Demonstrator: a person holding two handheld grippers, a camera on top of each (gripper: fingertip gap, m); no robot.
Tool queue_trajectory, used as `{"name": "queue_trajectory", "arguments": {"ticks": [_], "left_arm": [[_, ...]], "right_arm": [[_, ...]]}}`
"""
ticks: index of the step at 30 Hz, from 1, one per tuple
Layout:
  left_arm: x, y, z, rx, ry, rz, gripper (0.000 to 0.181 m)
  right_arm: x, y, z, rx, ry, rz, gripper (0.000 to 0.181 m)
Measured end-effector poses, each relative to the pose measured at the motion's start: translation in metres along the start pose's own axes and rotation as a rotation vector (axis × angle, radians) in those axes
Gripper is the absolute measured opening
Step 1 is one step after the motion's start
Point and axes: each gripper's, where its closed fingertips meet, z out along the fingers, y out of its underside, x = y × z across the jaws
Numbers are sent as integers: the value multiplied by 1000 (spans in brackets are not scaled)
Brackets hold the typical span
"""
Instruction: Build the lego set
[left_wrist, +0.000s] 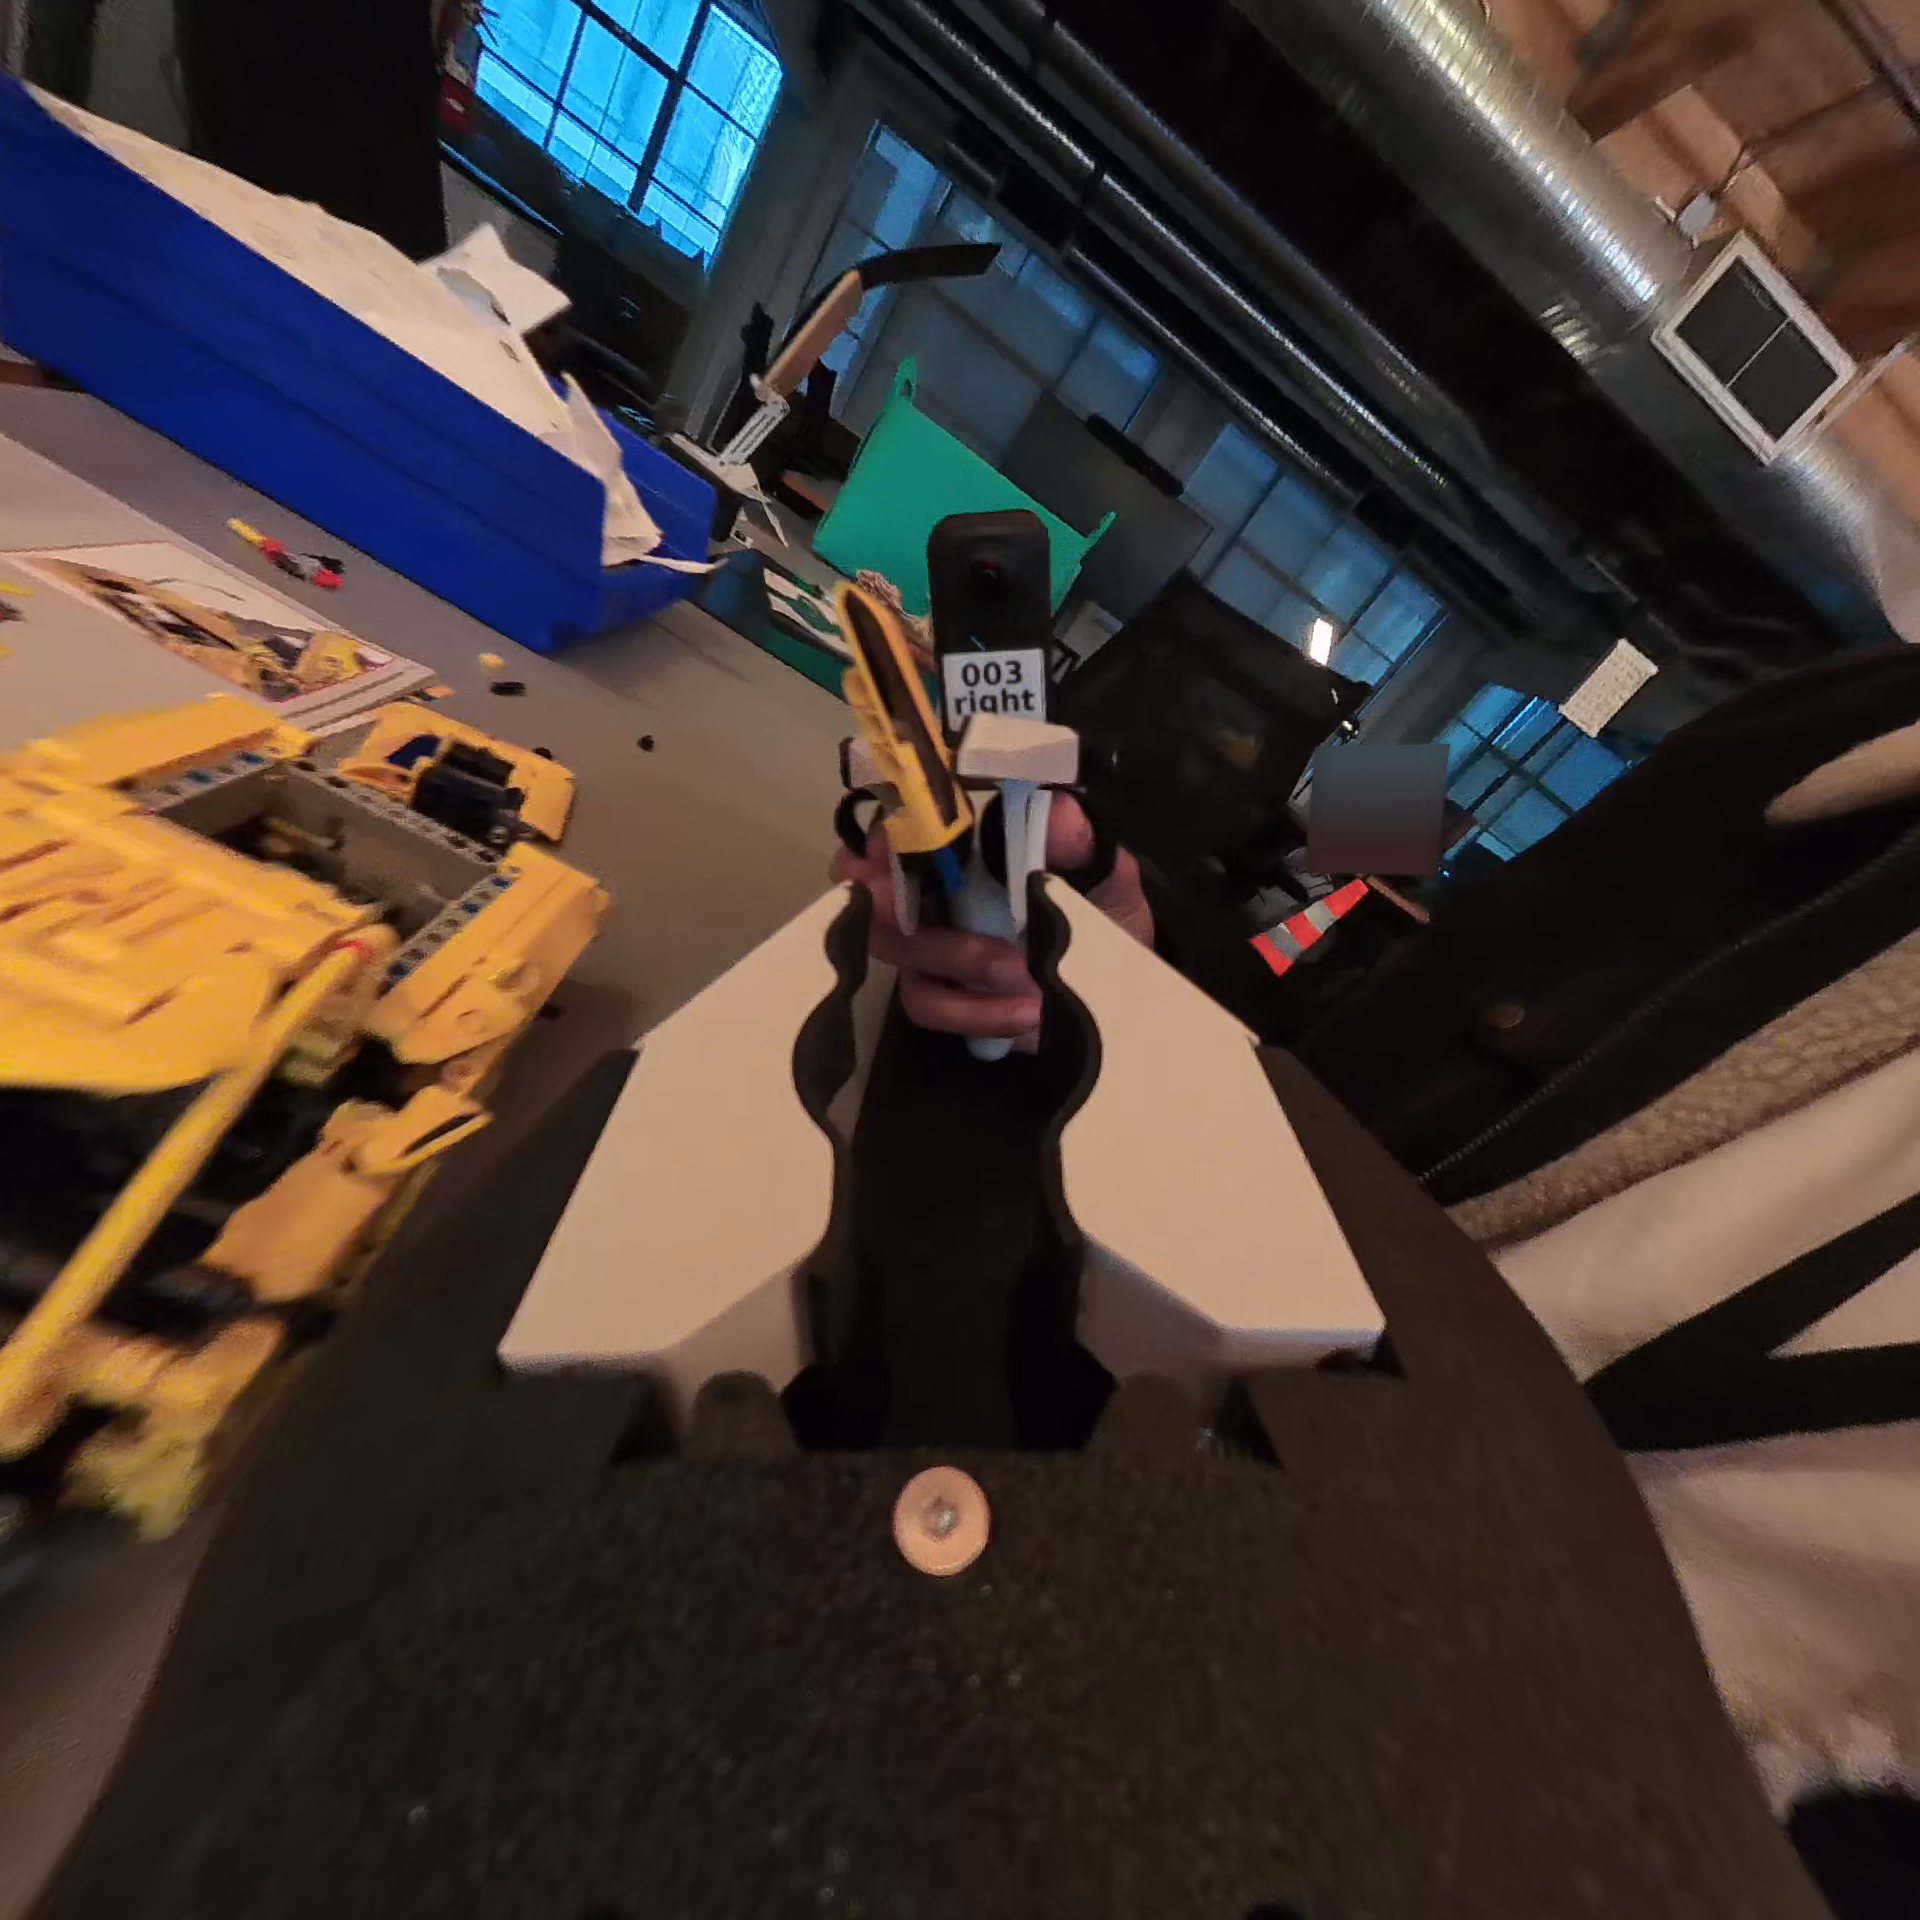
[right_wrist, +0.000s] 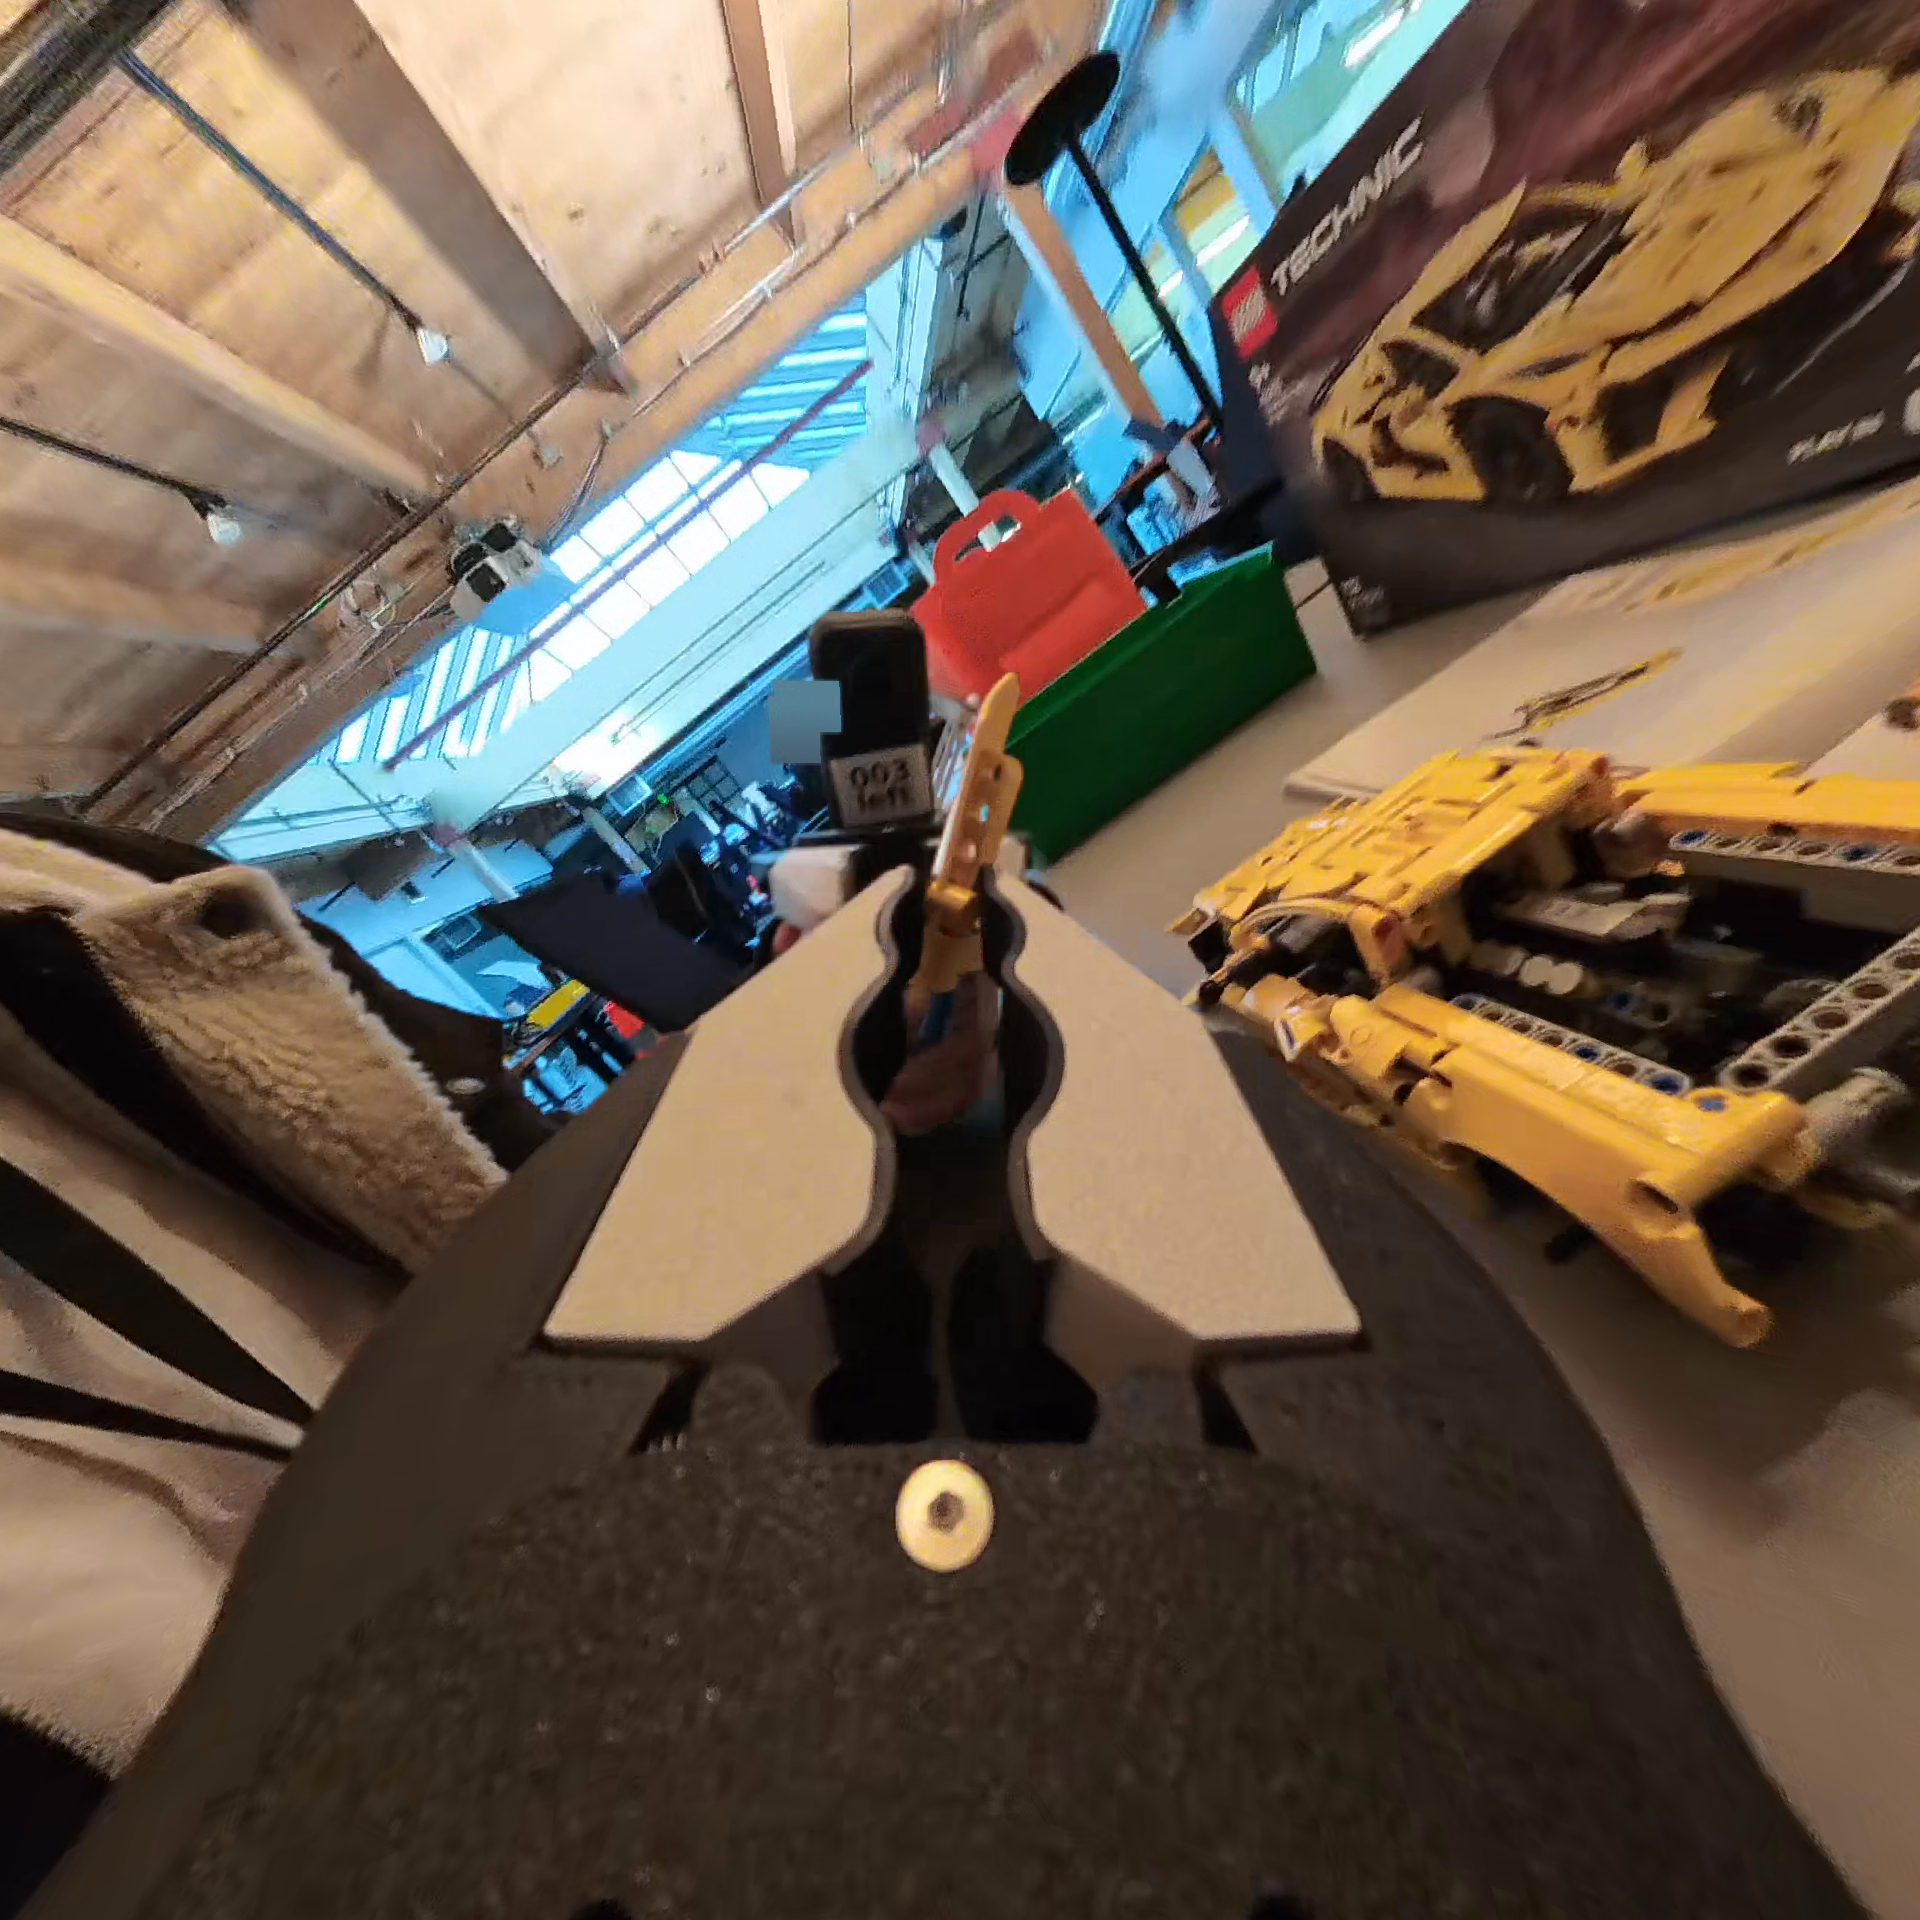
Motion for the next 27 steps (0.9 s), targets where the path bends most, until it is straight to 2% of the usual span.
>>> {"name": "queue_trajectory", "arguments": {"ticks": [4, 7, 10, 19, 27], "left_arm": [[2, 11, 31, -36, -25, -2, 28], [-4, 5, 39, 2, -49, -20, 18], [-10, 5, 46, 1, -58, -51, 17], [-25, 8, 49, -63, -115, -96, 17], [-35, 4, 46, -91, -238, 56, 17]], "right_arm": [[-2, -3, -1, 15, -5, -34, 10], [1, -1, -1, 6, 19, -51, 10], [6, -5, -5, 24, 47, -60, 10], [24, -3, -12, 15, 124, -17, 11], [32, -5, -17, 31, 161, -8, 10]]}}
